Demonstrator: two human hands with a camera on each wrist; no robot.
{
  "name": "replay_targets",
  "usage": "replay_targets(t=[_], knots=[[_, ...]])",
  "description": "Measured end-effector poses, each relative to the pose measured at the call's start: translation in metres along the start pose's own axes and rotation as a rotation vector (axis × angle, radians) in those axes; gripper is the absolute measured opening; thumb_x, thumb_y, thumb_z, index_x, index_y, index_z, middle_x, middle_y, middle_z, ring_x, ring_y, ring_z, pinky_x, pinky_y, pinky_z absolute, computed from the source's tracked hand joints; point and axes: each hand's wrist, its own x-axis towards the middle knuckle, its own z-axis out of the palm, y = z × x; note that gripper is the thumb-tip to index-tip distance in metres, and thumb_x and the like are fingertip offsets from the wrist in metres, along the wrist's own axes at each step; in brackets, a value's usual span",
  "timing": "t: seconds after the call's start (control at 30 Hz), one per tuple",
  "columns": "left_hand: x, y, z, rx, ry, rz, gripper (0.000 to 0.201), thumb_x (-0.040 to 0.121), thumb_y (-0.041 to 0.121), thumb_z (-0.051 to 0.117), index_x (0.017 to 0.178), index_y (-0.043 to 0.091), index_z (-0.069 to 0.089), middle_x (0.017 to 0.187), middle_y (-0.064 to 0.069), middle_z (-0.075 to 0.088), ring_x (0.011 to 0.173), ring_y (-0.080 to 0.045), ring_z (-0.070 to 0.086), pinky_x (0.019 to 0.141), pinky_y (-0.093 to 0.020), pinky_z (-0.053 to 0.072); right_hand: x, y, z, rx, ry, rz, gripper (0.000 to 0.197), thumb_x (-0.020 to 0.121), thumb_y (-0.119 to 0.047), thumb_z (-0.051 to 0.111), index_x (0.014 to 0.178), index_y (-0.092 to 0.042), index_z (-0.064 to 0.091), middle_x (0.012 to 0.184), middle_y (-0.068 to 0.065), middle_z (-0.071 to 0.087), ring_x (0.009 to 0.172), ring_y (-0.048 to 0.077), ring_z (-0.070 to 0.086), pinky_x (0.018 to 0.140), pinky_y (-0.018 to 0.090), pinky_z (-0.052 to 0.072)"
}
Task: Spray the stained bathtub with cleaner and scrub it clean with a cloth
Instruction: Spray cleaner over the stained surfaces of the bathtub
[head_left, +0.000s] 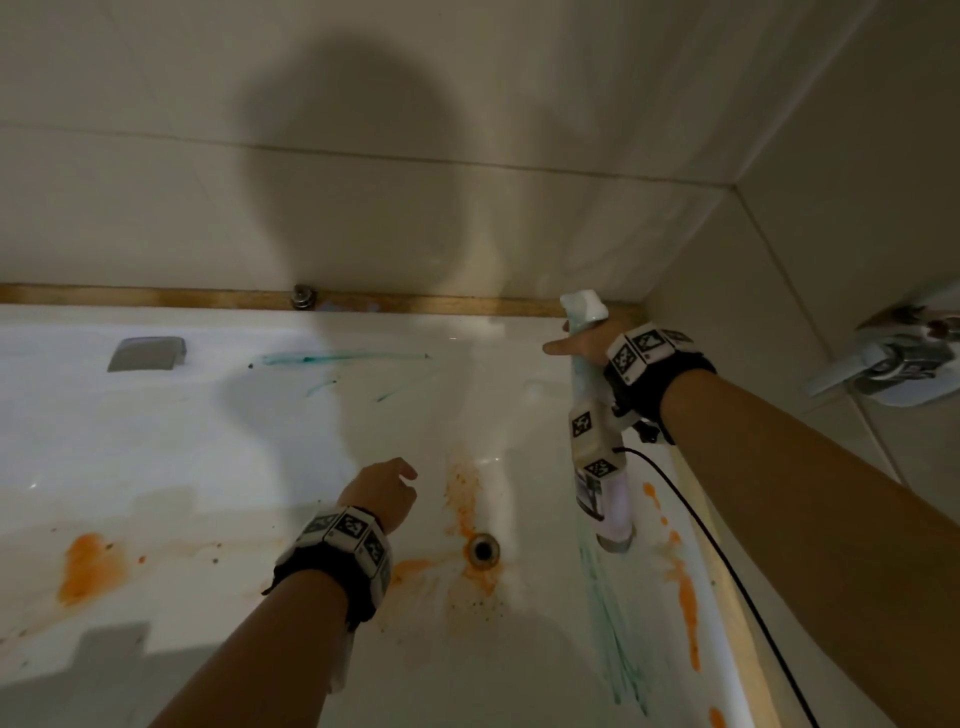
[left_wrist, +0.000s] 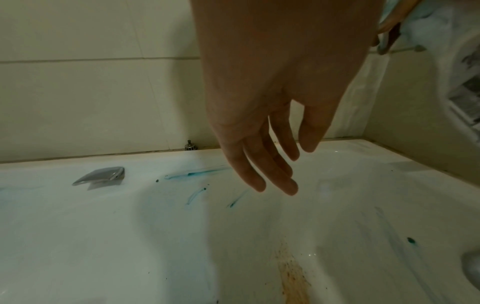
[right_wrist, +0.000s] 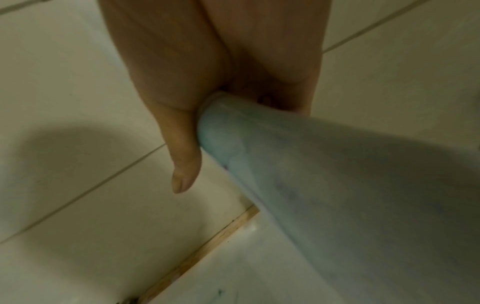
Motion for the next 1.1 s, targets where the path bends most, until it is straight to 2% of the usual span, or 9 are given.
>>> replay_targets(t=[0.17,0.33,0.43,0.6,0.73,0.8,0.9,0.97,1.1], knots=[[-0.003,-0.011,-0.003,-0.027,0.010,-0.008,0.034,0.093,0.012,0.040,0.123,0.018,0.055,0.119,-0.009,0.061,0.106,-0.023,0.059,0.094,-0.035,0.049,-0.004,-0.024,0.018,-0.024,0.026,-0.069,0.082,0.075,-0.042,0.073,0.142,-0.019,0.032,0.144,0.004,0.039,0.128,0.026,0.042,0.099,0.029,0.036],[-0.006,-0.025,-0.007,-0.034,0.022,-0.032,0.032,0.093,0.013,0.041,0.122,0.018,0.055,0.120,-0.010,0.061,0.106,-0.024,0.060,0.094,-0.036,0.049,-0.011,-0.044,0.030,-0.070,-0.071,-0.082,0.089,0.074,-0.049,0.070,0.145,-0.020,0.026,0.147,0.004,0.034,0.130,0.028,0.039,0.102,0.034,0.037],[-0.006,-0.031,-0.009,-0.029,0.019,-0.031,0.031,0.094,0.014,0.042,0.122,0.019,0.055,0.120,-0.009,0.061,0.104,-0.024,0.060,0.093,-0.036,0.049,-0.018,-0.054,0.035,-0.093,-0.037,-0.152,0.076,0.082,-0.040,0.066,0.144,-0.018,0.027,0.142,0.007,0.037,0.127,0.030,0.041,0.099,0.034,0.038],[-0.005,-0.037,-0.012,-0.047,0.034,-0.041,0.031,0.093,0.014,0.043,0.121,0.019,0.056,0.119,-0.009,0.061,0.103,-0.024,0.061,0.093,-0.037,0.050,-0.031,-0.068,0.037,-0.135,0.011,-0.201,0.065,0.084,-0.041,0.065,0.136,-0.014,0.036,0.134,0.015,0.048,0.118,0.033,0.049,0.089,0.033,0.042],[-0.005,-0.038,-0.013,-0.049,0.037,-0.044,0.031,0.093,0.014,0.043,0.121,0.020,0.056,0.119,-0.009,0.061,0.102,-0.025,0.061,0.092,-0.037,0.050,-0.035,-0.077,0.040,-0.096,-0.055,-0.263,0.072,0.084,-0.037,0.066,0.142,-0.015,0.029,0.127,-0.001,0.042,0.125,0.023,0.043,0.090,0.027,0.037],[-0.005,-0.039,-0.012,-0.051,0.038,-0.043,0.031,0.093,0.014,0.042,0.121,0.020,0.056,0.119,-0.009,0.061,0.103,-0.025,0.061,0.093,-0.038,0.050,-0.036,-0.083,0.044,-0.086,-0.068,-0.295,0.074,0.083,-0.035,0.068,0.143,-0.017,0.028,0.128,-0.003,0.043,0.125,0.021,0.043,0.090,0.024,0.036],[-0.004,-0.040,-0.011,-0.046,0.044,-0.044,0.031,0.094,0.014,0.042,0.122,0.020,0.055,0.119,-0.008,0.062,0.104,-0.024,0.061,0.094,-0.037,0.049,-0.031,-0.089,0.051,-0.027,-0.053,-0.287,0.071,0.079,-0.037,0.071,0.139,-0.018,0.037,0.130,0.005,0.051,0.114,0.022,0.051,0.082,0.023,0.039],[-0.005,-0.042,-0.010,-0.032,0.043,-0.047,0.032,0.094,0.015,0.042,0.123,0.019,0.055,0.119,-0.008,0.061,0.105,-0.023,0.060,0.094,-0.036,0.049,-0.030,-0.091,0.054,0.030,-0.055,-0.286,0.070,0.078,-0.035,0.072,0.137,-0.016,0.040,0.125,0.002,0.052,0.110,0.018,0.051,0.082,0.021,0.039],[-0.005,-0.049,-0.007,-0.035,0.032,-0.057,0.032,0.094,0.015,0.043,0.123,0.019,0.055,0.122,-0.008,0.060,0.107,-0.024,0.060,0.096,-0.037,0.048,-0.035,-0.100,0.060,-0.002,-0.131,-0.373,0.079,0.079,-0.034,0.072,0.145,-0.022,0.030,0.138,0.001,0.047,0.122,0.018,0.047,0.089,0.018,0.035]])
